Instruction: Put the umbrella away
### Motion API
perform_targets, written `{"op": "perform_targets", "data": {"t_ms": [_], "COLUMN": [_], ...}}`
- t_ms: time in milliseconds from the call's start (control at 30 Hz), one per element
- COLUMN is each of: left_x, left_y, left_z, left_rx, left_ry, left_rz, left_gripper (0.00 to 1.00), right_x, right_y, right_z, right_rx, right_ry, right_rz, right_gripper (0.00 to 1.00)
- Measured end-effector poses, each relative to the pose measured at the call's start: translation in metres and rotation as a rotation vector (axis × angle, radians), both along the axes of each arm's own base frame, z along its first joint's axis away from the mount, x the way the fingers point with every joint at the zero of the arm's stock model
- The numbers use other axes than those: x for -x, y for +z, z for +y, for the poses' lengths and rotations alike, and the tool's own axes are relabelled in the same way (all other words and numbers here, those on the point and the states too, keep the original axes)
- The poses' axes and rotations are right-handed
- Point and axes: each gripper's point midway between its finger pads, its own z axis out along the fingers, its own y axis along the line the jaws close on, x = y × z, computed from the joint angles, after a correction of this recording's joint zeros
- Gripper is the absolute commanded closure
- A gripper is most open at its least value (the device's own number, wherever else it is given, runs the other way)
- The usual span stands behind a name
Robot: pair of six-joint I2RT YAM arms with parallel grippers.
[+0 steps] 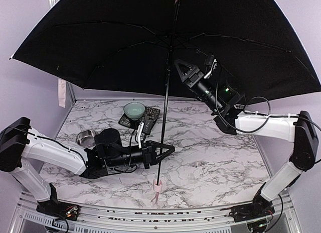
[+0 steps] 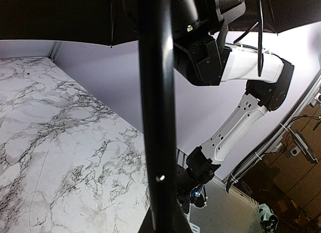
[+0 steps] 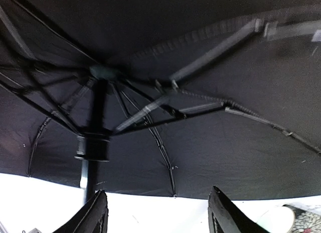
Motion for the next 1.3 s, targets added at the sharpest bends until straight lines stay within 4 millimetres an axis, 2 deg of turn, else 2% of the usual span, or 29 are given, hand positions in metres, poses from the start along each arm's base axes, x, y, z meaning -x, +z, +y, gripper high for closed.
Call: {"op": "perform_targets", "data": {"t_ms": [100, 167, 333, 667, 900, 1133, 1300], "left_x": [-0.001, -0.001, -0.001, -0.001, -0.002, -0.003, -0.003], "left_y": [0.0, 0.0, -0.001, -0.001, -0.004, -0.01, -0.01], "left_z": [0.0, 0.0, 0.0, 0.0, -0.002, -0.003, -0.003], "left_rx": [0.001, 0.001, 0.0, 0.0, -0.006, -0.016, -0.017], "left_ry": [0.007, 0.007, 0.007, 0.007, 0.007, 0.006, 0.006], "left_rz": [0.004, 0.008, 0.014, 0.014, 0.017, 0.033, 0.041], "left_gripper": [1.0, 1.0, 1.0, 1.0, 1.0, 1.0, 1.0], "right_x": [0.01, 0.019, 0.029, 0.004, 0.003, -0.002, -0.001], "right_y": [0.009, 0.023, 0.04, 0.025, 0.031, 0.024, 0.026], "right_z": [-0.015, -0.023, -0.018, 0.009, 0.013, 0.02, 0.019], "right_rx": [-0.016, -0.034, -0.048, 0.002, -0.008, -0.016, -0.033], "right_ry": [-0.034, -0.049, -0.032, -0.01, 0.002, 0.02, 0.023], "right_rz": [-0.011, -0.038, -0.077, -0.033, -0.043, -0.024, -0.026], "right_gripper": [0.37, 0.37, 0.38, 0.44, 0.51, 0.71, 0.7]}}
